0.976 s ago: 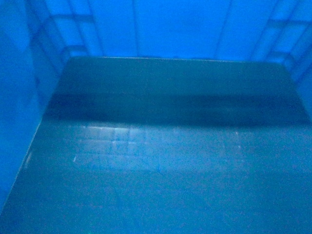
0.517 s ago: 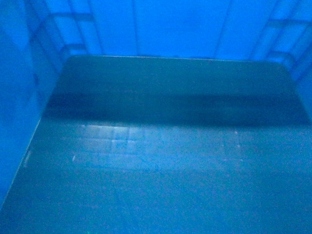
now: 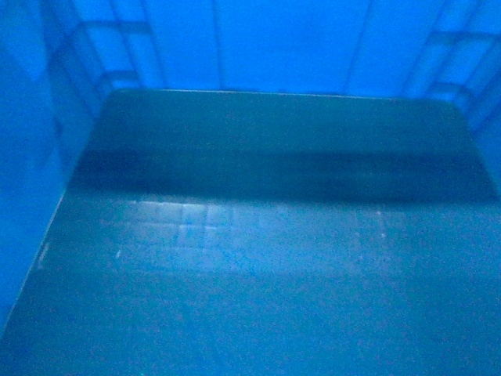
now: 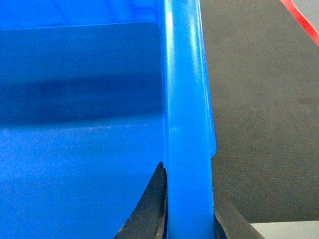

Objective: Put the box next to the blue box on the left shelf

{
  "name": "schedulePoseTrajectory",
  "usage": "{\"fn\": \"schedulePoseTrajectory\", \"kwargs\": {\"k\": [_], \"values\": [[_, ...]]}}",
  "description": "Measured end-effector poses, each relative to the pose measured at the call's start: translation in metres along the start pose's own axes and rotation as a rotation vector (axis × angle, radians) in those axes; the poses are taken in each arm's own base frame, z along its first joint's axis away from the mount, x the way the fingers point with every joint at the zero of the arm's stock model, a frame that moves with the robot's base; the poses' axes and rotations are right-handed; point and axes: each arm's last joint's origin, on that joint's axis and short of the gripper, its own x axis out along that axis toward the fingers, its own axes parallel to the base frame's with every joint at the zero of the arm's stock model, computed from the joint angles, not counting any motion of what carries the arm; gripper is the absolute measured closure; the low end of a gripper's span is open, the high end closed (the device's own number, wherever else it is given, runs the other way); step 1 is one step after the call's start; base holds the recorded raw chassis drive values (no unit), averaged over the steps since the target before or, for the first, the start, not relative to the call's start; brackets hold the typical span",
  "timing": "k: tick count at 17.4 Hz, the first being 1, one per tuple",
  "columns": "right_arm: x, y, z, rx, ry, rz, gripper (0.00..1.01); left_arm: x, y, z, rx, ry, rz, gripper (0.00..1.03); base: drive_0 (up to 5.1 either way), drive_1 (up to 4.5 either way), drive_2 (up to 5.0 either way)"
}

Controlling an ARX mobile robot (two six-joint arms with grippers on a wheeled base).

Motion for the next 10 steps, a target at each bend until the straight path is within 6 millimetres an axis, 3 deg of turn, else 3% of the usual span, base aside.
{"fn": "schedulePoseTrajectory", "kwargs": {"k": [7,10], "values": [[0.0000,0.0000,0.0000,0.000,0.000,0.000,0.91,0.0000,0.0000,0.0000,-0.001,0.000,0.001,0.83,0.0,0.00,0.0],[0.0002,0.0002,-0.0001,0.000,0.001,0.003,0.91,-0.0002,0.0002,0.0002,-0.001,-0.002,0.002,0.83,-1.4,-1.43,-1.4]]}}
